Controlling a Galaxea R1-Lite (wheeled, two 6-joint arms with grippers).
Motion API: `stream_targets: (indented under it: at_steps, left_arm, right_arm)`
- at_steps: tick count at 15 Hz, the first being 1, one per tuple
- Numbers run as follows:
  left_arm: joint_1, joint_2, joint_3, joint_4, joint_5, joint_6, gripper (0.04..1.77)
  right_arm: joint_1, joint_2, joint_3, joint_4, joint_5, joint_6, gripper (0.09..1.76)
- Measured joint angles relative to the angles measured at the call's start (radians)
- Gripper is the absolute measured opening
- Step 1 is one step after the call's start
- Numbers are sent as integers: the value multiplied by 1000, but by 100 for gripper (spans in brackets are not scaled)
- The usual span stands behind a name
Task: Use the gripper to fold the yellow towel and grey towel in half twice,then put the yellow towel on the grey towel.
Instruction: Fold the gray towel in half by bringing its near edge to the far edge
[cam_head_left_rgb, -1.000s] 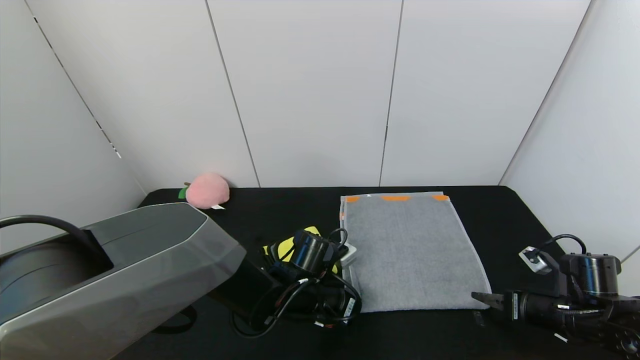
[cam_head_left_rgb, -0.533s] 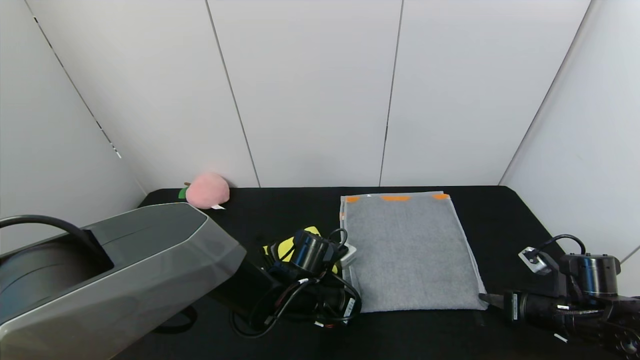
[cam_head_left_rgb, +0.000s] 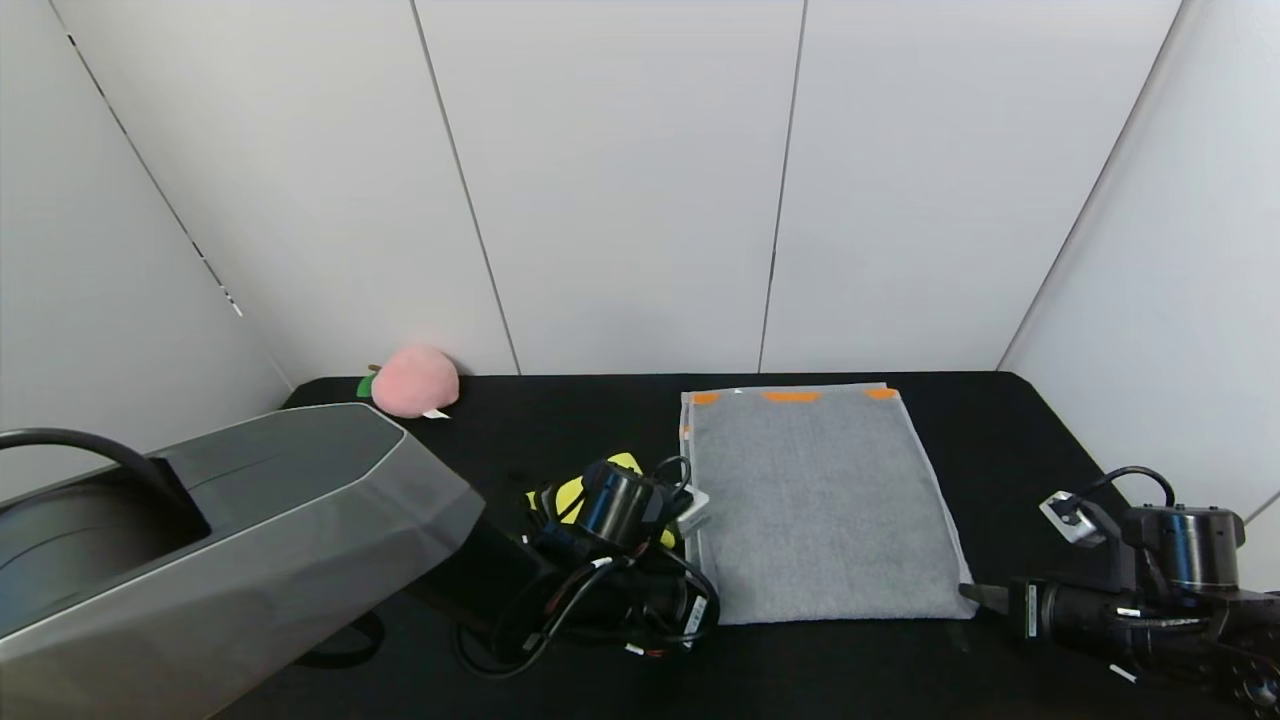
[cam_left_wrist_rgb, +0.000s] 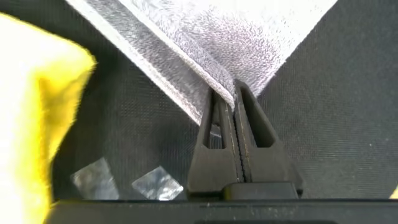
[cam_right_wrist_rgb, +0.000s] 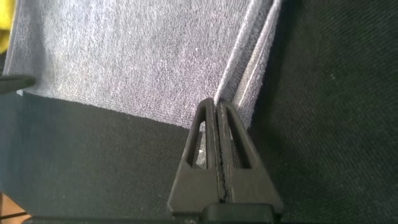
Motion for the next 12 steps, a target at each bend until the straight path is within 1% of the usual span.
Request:
stream_targets:
  at_steps: [1, 4, 8, 10, 12]
  left_arm:
    - [1, -10, 6, 0, 9, -10, 10]
    - [3, -34, 24, 0, 66, -13, 10]
    - [0, -55, 49, 2, 124, -24, 10]
    - [2, -72, 66, 3, 147, -26, 10]
    - [3, -96, 86, 4, 158, -26, 10]
  right_arm:
    - [-3, -7, 0, 0, 0, 1, 11]
    - [-13, -34, 1, 0, 0, 1, 11]
    - [-24, -73, 18, 0, 1, 1, 11]
    - [-26, -94, 25, 0, 1, 1, 11]
    - [-26, -120, 37, 0, 1, 2, 11]
